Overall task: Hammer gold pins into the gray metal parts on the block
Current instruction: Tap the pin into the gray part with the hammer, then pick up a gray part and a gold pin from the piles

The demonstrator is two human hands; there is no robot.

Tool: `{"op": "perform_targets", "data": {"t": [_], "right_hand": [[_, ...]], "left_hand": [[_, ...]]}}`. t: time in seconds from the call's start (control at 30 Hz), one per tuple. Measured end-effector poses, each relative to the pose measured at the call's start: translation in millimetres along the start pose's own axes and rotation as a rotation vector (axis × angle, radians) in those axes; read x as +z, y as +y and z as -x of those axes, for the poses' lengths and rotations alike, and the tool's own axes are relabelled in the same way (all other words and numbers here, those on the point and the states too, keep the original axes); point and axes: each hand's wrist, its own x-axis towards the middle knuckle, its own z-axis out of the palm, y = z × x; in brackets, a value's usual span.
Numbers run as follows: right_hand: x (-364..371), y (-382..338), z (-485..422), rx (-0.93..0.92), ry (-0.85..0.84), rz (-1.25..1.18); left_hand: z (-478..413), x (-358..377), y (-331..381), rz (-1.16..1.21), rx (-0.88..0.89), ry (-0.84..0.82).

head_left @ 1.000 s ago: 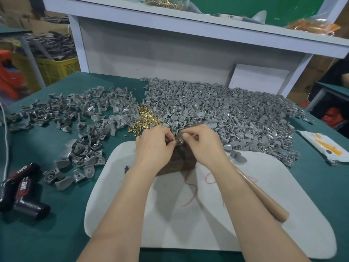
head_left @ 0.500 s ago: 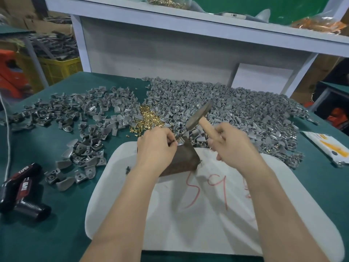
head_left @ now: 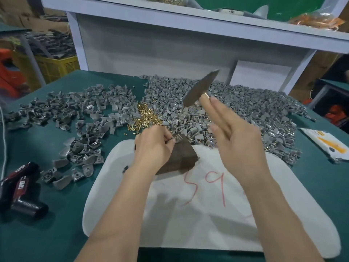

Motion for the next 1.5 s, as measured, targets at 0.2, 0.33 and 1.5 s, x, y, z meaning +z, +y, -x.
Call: {"op": "perform_targets", "data": {"t": [0.2, 0.33, 1.5], "right_hand": [[3.7, -0.3, 2.5, 0.126, -0.252, 0.183], [4.7, -5.8, 2.6, 0.040, -0.022, -0.012], [113.5, 1.8, -100.9, 0.438, -0.147, 0.040]], "left_hand": [[-0.2, -1.1, -2.6, 0.049, -0.004, 0.012], [-1.5, -0.2, -1.9, 0.015, -0.001, 0.005], [-13.1, -10.3, -5.1, 0.728, -0.089, 0.459]]}}
